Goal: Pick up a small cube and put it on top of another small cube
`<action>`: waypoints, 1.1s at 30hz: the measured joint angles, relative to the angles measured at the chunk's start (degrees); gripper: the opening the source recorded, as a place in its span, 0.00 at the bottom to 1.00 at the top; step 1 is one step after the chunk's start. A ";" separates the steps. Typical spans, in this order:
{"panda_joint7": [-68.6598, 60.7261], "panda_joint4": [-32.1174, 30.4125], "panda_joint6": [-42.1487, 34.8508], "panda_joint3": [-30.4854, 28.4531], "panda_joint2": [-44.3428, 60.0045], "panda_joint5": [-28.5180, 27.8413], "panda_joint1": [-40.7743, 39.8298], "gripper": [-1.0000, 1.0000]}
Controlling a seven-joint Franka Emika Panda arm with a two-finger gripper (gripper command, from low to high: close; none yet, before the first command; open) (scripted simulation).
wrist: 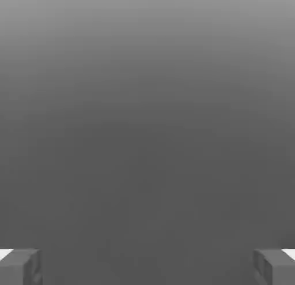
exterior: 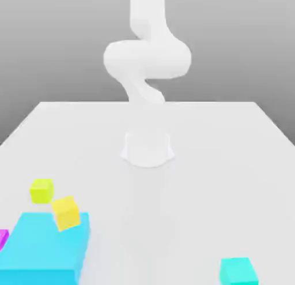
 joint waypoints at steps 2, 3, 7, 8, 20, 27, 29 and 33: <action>-4.33 -2.77 2.93 -3.91 4.21 -0.94 -0.73 0.50; -6.48 -4.10 4.33 -5.87 6.25 -1.35 -1.09 0.50; -15.33 -9.34 9.87 -13.66 14.20 -2.42 -2.78 0.50; -17.63 -10.66 11.26 -15.64 16.20 -2.57 -3.22 0.50; -52.61 -26.11 28.22 -34.67 42.60 6.33 -12.44 0.50; -70.14 -24.12 35.18 -18.57 54.15 27.61 -23.74 0.50; -73.86 -23.20 37.19 -12.80 57.00 32.44 -28.42 0.50; -76.41 -22.49 38.87 -8.13 59.29 35.75 -32.34 0.00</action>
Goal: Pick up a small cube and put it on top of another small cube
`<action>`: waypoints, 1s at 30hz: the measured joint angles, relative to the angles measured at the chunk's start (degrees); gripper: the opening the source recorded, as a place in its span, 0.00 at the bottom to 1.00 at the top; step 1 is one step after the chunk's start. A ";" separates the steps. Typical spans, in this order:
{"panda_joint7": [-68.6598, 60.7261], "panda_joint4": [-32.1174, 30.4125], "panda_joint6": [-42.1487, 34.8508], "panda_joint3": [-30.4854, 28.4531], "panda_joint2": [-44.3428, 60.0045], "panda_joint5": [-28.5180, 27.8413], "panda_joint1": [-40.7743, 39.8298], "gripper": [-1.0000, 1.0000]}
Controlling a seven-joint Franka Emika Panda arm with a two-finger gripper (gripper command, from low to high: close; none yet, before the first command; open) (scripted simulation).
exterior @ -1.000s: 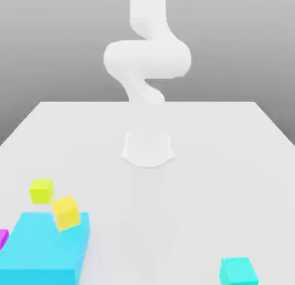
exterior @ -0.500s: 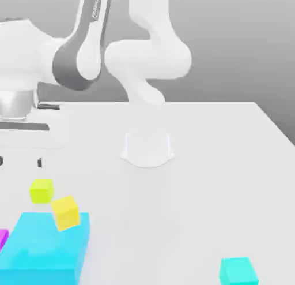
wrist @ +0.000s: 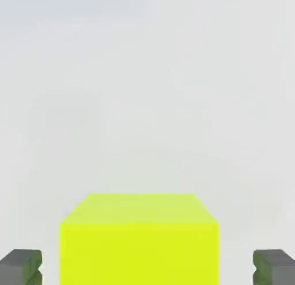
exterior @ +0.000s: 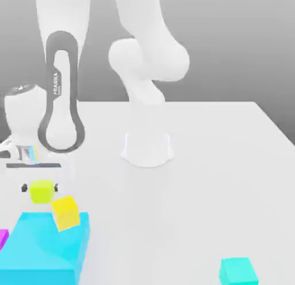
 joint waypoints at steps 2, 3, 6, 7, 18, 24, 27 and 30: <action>0.01 0.00 -0.09 0.00 0.00 -0.01 -0.01 0.00; 0.02 0.00 -0.15 -0.01 -0.01 -0.02 -0.01 0.00; 1.14 -0.31 -0.77 -1.72 -0.97 -1.49 1.38 0.00; 2.69 -0.70 -1.60 -3.96 -2.16 -3.50 3.17 0.00; 27.81 -1.12 -13.50 -17.52 -14.85 -34.15 16.58 0.00; 42.19 8.80 -23.02 -14.44 -13.27 -44.57 26.66 0.00; 48.37 12.63 -25.82 -11.78 -11.98 -46.10 31.89 0.00; 53.28 15.25 -26.82 -8.14 -10.53 -44.77 36.18 0.00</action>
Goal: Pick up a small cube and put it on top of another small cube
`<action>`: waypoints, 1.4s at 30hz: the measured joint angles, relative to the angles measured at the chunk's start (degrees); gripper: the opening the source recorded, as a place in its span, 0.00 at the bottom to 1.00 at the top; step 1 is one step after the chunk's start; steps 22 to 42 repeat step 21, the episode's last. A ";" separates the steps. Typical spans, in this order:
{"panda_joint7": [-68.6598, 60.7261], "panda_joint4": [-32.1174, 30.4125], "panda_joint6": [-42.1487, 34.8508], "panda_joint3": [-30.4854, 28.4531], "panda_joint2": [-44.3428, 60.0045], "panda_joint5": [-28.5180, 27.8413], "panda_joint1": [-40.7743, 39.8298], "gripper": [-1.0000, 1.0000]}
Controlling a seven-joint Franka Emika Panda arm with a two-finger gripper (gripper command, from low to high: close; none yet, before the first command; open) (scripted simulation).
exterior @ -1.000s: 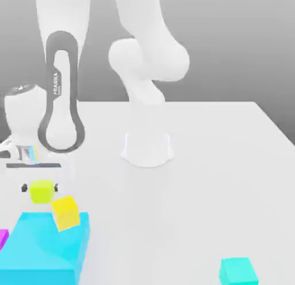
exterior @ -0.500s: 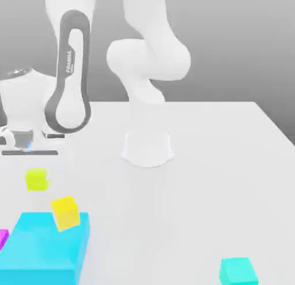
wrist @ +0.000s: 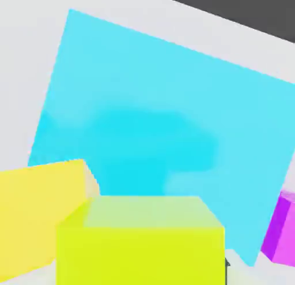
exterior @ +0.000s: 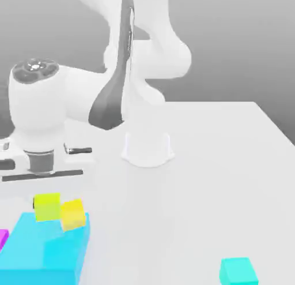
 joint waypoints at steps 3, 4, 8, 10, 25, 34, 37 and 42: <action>4.63 2.45 -0.74 3.99 1.42 1.82 4.17 0.00; 6.15 3.25 -0.98 5.36 1.88 2.47 5.58 0.00; 12.10 6.47 -1.93 10.83 3.62 5.18 11.25 0.00; 14.95 8.03 -2.41 13.44 4.41 6.59 14.10 0.00; 18.50 10.51 5.08 18.53 13.16 11.54 18.12 1.00; 18.50 10.51 5.08 18.53 13.16 11.54 18.12 1.00; 18.50 10.51 5.08 18.53 13.16 11.54 18.12 1.00; 18.50 10.51 5.08 18.53 13.16 11.54 18.12 1.00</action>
